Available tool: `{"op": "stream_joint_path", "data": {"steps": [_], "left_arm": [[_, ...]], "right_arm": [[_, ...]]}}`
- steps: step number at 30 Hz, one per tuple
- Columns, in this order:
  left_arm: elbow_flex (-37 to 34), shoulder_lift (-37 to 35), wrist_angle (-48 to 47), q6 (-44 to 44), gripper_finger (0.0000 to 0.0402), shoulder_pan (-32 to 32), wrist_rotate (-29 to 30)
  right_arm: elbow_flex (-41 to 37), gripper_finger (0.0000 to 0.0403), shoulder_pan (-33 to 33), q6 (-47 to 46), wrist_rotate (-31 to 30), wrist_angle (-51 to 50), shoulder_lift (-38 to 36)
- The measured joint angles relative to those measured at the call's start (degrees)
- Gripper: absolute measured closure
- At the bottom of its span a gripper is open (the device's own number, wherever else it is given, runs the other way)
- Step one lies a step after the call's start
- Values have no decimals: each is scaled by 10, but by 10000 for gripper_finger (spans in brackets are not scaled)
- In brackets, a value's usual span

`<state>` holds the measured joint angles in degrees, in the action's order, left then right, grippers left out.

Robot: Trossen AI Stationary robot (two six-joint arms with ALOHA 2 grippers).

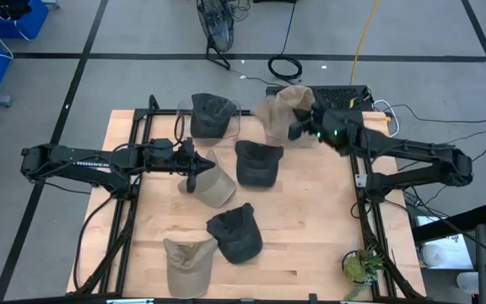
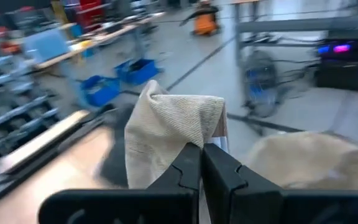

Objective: Pick & Place hat
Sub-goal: Put the brown cap into the right transparent bin

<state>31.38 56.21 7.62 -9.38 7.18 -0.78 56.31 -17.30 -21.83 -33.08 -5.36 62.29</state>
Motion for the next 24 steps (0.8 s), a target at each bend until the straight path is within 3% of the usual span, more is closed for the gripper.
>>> {"op": "stream_joint_path", "data": {"steps": [7,13,16,21,24], "left_arm": [[0,0,0,2,398,0,52],[0,0,2,0,398,0,90],[0,0,2,-5,398,0,99],[0,0,2,-17,399,0,105],[0,0,2,-24,396,0,105]], "right_arm": [[-1,403,-150,29,115,21,2],[-48,403,-215,-3,255,159,4],[-81,403,-222,-10,255,154,1],[-179,403,-247,-47,175,149,2],[-228,403,-266,-59,187,212,2]]}}
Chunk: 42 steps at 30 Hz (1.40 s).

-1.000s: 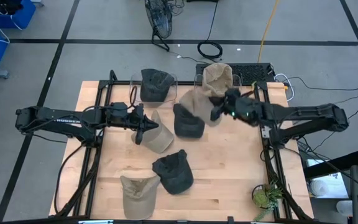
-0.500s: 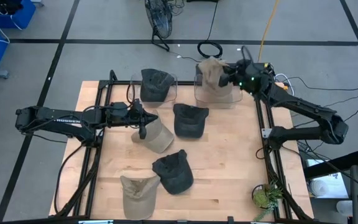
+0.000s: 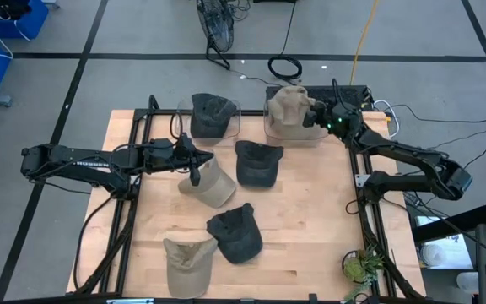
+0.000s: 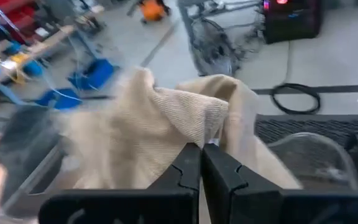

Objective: Pick & Place hat
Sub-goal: Put the brown cap into the right transparent bin, then put the black cap into the left transparent bin

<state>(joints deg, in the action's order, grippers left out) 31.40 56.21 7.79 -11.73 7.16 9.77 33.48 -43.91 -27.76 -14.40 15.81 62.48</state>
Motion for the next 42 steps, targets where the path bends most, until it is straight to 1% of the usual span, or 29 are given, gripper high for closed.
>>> {"op": "stream_joint_path", "data": {"steps": [2,6,9,14,18,21,26,33,36,38,40,42], "left_arm": [[0,0,0,-4,395,0,3],[0,0,0,-5,398,0,6],[0,0,2,-6,394,0,8],[0,0,2,-11,397,0,8],[0,0,3,-16,396,0,8],[0,0,3,-20,398,0,8],[0,0,9,-21,395,0,8],[0,0,15,-24,395,0,-8],[0,0,15,-24,398,0,-9],[0,0,15,-24,396,0,-9],[0,0,15,-24,394,0,-9],[0,0,15,-24,397,0,-10]], "right_arm": [[-14,403,-7,-5,14,32,-1],[-14,403,-11,24,11,32,-1],[-14,403,-11,67,10,-7,-2],[-14,403,-11,91,7,-90,-2],[-14,403,-11,91,8,-88,-1],[-14,394,-11,92,8,-84,-1],[-14,356,-11,91,9,-88,-1],[-14,275,-11,76,10,-90,-11],[-14,239,-11,86,3,-93,-37],[-13,221,-10,94,-20,-106,-62],[-7,209,-11,104,-36,-125,-91],[6,206,-11,105,-36,-133,-119]]}}
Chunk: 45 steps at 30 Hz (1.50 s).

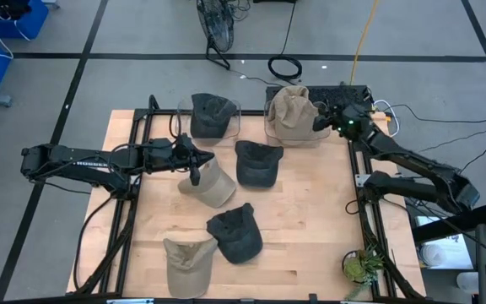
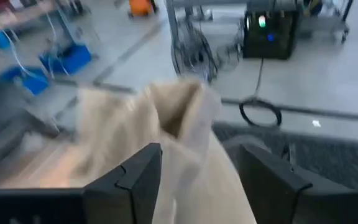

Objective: Pick & Place hat
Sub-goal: Put the black cap into the left transparent bin

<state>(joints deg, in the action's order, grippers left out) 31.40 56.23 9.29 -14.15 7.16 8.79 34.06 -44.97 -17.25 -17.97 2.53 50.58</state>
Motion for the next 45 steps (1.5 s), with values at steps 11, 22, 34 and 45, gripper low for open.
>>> {"op": "stream_joint_path", "data": {"steps": [11,22,34,45], "left_arm": [[0,0,0,27,395,0,-9],[0,0,-1,50,398,-13,-39],[136,-10,-249,70,399,-70,-14],[353,56,-458,-63,400,-144,62]], "right_arm": [[99,312,70,2,181,-21,-54],[210,401,281,-2,131,-162,106],[315,403,436,-187,58,-470,258],[212,403,557,-348,0,-528,165]]}}
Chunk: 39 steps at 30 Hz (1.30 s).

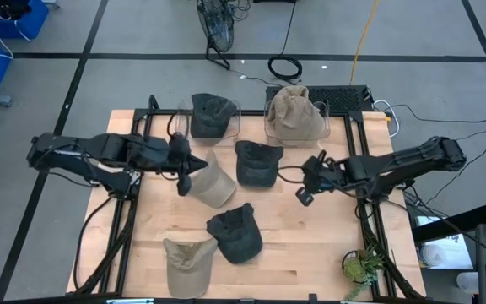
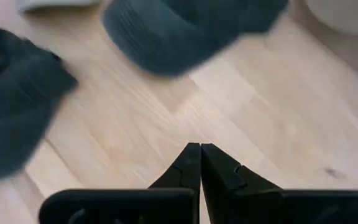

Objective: Pick & Place hat
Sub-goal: Put the black cap into the left transparent bin

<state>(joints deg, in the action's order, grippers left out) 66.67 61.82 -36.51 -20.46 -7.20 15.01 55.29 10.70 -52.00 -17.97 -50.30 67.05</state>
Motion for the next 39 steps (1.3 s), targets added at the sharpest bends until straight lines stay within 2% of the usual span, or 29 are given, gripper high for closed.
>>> {"op": "stream_joint_path", "data": {"steps": [5,10,16,21,28,35,39], "left_arm": [[72,77,-98,-152,400,-53,55],[117,150,-172,-334,401,-93,63],[123,213,-210,-521,398,-137,60],[122,252,-239,-644,370,-154,57],[122,301,-247,-741,312,-163,12],[122,345,-272,-761,243,-159,-87],[88,351,-237,-760,219,-152,-131]], "right_arm": [[-59,403,18,-22,3,-24,-40],[-101,403,18,30,31,-23,-71],[-139,403,18,112,32,-22,-98],[-168,403,18,147,32,-13,-119],[-203,403,18,166,33,32,-151],[-217,403,18,172,60,61,-170],[-220,403,18,174,63,60,-172]]}}
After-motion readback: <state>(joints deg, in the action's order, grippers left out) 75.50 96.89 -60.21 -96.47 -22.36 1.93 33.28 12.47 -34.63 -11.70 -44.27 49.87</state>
